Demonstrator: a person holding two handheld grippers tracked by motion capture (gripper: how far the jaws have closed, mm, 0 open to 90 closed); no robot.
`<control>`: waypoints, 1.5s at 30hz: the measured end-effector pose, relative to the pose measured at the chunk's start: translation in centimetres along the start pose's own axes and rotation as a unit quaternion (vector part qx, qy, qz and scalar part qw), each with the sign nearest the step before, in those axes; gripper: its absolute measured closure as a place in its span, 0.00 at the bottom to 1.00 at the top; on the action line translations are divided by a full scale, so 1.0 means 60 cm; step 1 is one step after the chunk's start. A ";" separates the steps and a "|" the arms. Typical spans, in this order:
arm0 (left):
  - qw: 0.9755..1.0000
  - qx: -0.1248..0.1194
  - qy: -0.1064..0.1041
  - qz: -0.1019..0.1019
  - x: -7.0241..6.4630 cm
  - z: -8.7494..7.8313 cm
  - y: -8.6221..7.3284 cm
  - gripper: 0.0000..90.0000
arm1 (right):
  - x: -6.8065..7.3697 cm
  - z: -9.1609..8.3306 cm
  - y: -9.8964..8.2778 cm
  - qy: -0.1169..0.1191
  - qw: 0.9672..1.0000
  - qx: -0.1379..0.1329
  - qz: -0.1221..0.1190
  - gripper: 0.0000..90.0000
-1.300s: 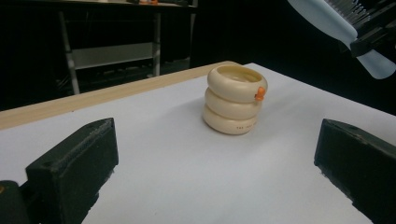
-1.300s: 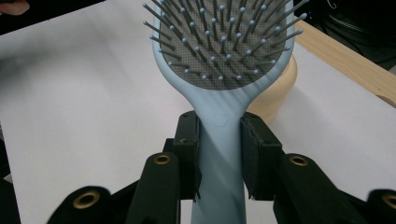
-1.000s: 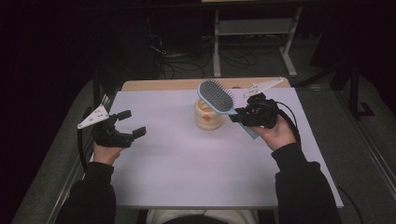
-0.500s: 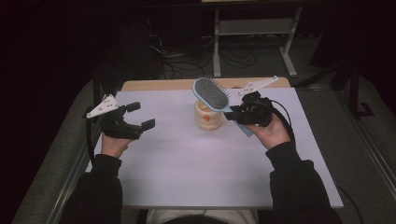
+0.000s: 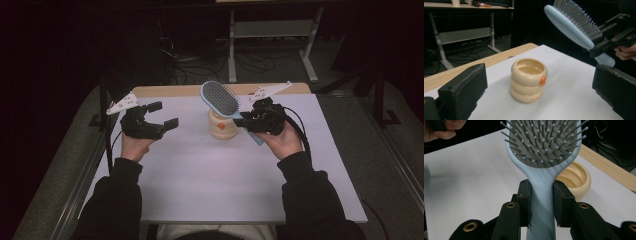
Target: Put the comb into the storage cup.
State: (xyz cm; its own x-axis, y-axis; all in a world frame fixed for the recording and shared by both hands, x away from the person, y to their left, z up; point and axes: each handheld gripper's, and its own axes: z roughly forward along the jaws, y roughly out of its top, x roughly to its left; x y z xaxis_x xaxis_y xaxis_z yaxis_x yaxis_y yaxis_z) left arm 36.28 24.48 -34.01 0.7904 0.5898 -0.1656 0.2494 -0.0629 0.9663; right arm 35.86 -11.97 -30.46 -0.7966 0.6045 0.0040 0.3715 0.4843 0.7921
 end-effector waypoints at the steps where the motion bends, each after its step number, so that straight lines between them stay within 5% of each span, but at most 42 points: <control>1: 1.000 0.000 -0.003 0.000 -0.003 0.005 0.002 0.00 | 0.001 0.001 0.001 -0.001 1.000 -0.001 0.001 0.76; 35: 0.999 -0.009 -0.043 -0.031 -0.034 0.077 0.038 0.00 | 0.016 0.037 0.011 -0.003 1.000 -0.023 0.002 0.76; 45: 0.996 -0.022 -0.047 -0.068 -0.040 0.093 0.047 0.00 | 0.020 0.047 0.012 -0.008 1.000 -0.029 0.006 0.76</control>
State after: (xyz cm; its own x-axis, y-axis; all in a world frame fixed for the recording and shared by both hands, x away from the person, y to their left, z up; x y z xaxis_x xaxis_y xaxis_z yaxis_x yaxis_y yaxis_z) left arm 38.22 18.43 -31.96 0.8005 0.5126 -0.3105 0.3336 0.0494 0.9414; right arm 36.52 -9.12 -31.64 -0.7846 0.6200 0.0052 0.3528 0.4395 0.8261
